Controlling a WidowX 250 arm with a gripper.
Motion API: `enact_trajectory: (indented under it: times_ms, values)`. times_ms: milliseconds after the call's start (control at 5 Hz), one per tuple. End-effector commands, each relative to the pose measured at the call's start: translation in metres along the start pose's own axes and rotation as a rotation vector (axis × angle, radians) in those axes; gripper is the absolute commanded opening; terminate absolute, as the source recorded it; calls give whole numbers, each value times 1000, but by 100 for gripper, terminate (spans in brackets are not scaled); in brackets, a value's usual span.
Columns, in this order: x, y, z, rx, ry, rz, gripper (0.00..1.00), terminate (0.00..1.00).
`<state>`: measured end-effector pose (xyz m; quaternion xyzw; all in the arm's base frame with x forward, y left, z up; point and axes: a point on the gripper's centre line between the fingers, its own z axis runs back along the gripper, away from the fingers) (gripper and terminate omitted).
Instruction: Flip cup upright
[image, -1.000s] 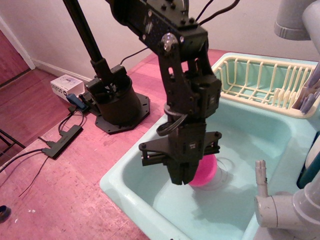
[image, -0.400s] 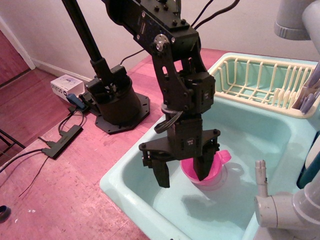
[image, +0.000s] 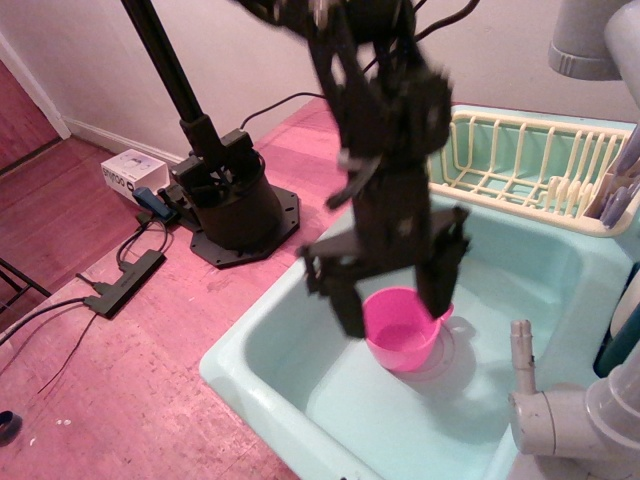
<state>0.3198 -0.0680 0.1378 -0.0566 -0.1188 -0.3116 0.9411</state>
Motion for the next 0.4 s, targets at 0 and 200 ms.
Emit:
enact_trajectory:
  times_ms: [0,200]
  values:
    - [5,20,67,163,-57,16,100,0]
    - [5,20,67,163,-57,16,100,100]
